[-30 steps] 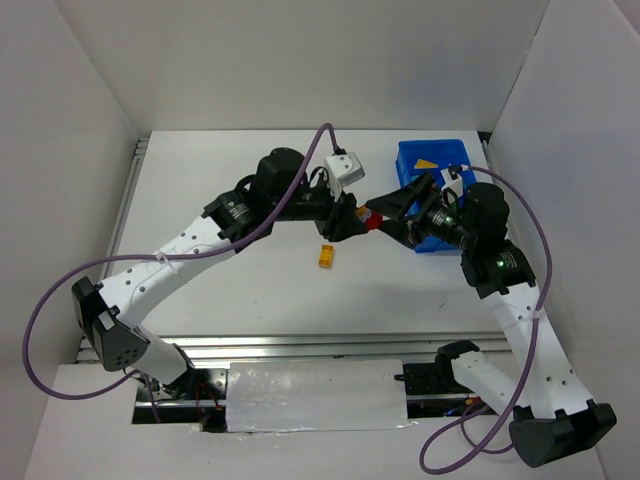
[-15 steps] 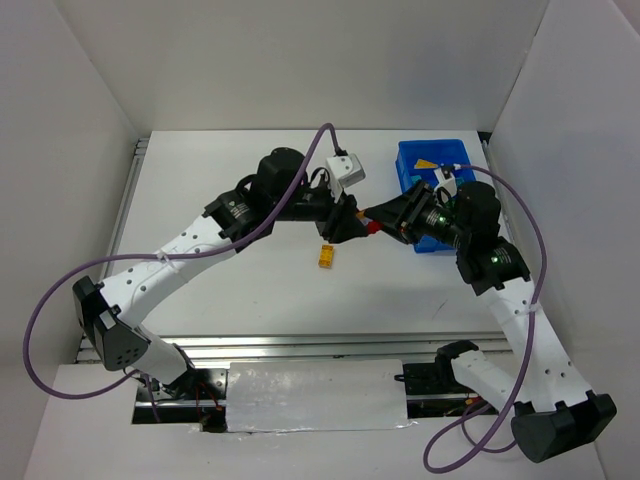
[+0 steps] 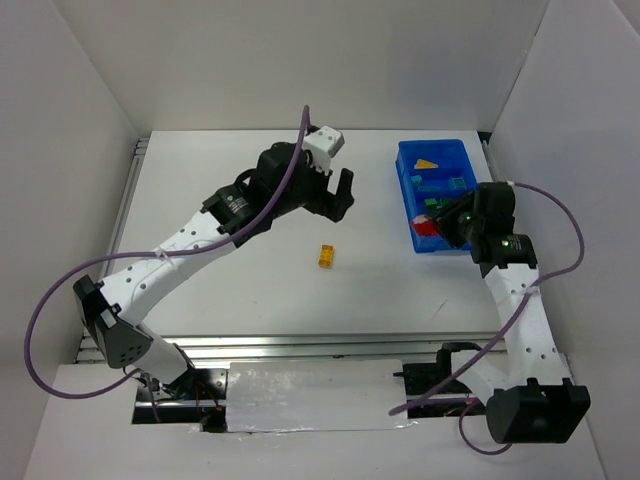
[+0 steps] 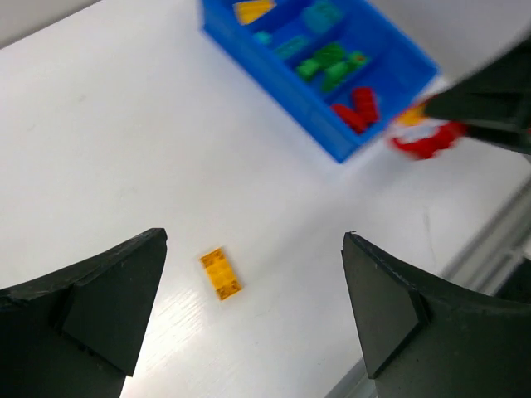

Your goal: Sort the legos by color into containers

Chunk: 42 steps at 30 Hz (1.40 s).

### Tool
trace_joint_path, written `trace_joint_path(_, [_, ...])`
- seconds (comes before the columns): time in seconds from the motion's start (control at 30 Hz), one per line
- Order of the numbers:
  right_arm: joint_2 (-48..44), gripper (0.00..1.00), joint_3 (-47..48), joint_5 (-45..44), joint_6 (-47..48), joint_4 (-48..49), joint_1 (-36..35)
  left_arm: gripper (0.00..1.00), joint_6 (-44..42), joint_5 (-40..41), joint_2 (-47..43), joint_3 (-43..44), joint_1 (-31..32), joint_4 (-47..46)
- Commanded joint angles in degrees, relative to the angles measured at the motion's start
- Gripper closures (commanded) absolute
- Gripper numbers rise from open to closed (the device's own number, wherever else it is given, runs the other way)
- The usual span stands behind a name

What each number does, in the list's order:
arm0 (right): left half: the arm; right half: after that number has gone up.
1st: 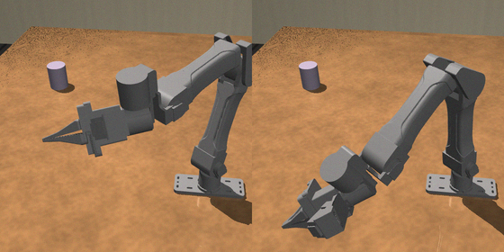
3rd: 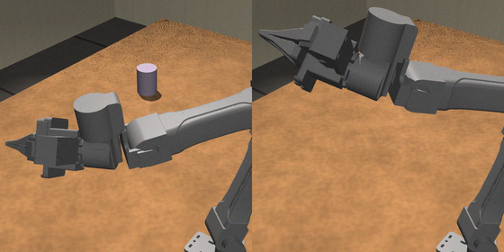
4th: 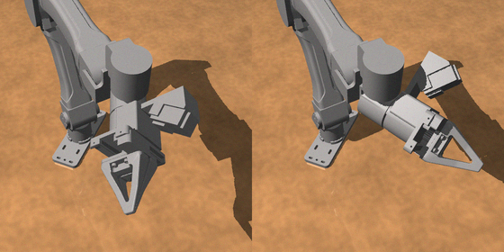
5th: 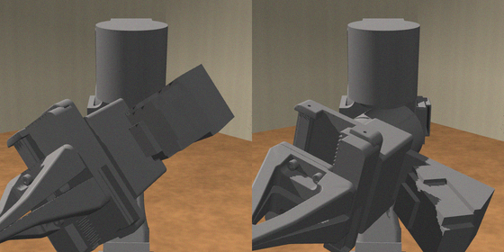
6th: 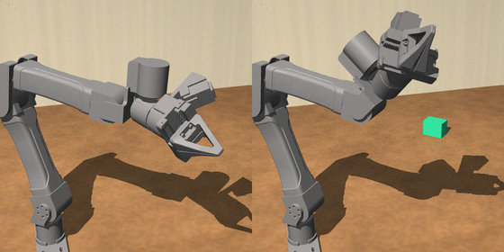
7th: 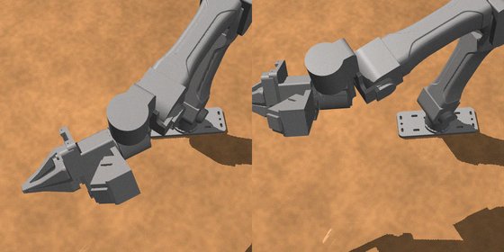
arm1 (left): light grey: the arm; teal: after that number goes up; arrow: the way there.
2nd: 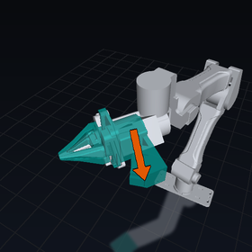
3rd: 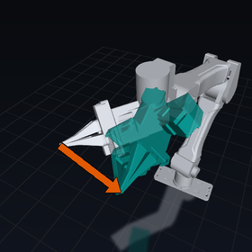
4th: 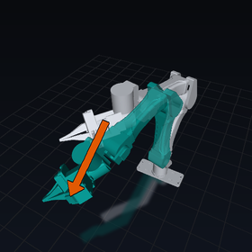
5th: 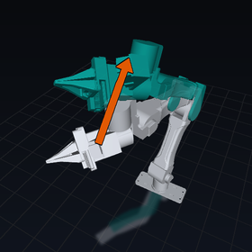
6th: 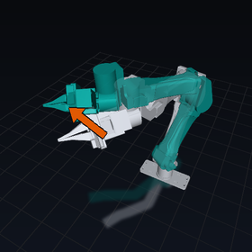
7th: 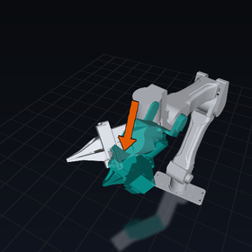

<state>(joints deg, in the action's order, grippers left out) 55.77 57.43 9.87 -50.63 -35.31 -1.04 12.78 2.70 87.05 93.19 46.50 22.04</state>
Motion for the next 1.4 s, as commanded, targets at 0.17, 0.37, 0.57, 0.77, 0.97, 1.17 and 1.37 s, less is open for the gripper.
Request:
trace_joint_path(0.17, [4.52,1.0,4.18,-23.94,3.69,-6.71,14.39,0.0,12.53,8.57,-7.15,-6.78,-8.96,5.47])
trace_joint_path(0.37, [12.08,1.0,6.11,-21.03,3.79,-3.36,18.18,0.0,13.94,8.28,-11.02,-12.67,-11.87,7.22])
trace_joint_path(0.57, [14.37,1.0,8.22,-21.56,4.14,-2.66,19.32,0.0,15.35,5.83,-13.48,-13.74,-16.44,9.33])
trace_joint_path(0.77, [14.55,1.0,6.91,-18.4,3.7,-0.82,19.41,0.0,16.06,2.05,-13.48,-12.86,-19.87,10.39])
trace_joint_path(0.97, [14.28,1.0,6.64,-17.43,4.58,-0.37,19.41,0.01,16.67,1.17,-12.51,-12.59,-20.4,11.01])
trace_joint_path(1.17, [14.28,1.0,6.12,-16.55,4.67,0.24,19.41,0.0,17.99,-0.59,-11.9,-13.3,-20.49,9.69])
trace_joint_path(1.37, [14.98,1.0,6.2,-16.81,4.84,-0.02,19.41,0.0,18.6,-0.59,-11.99,-13.91,-20.49,9.25])
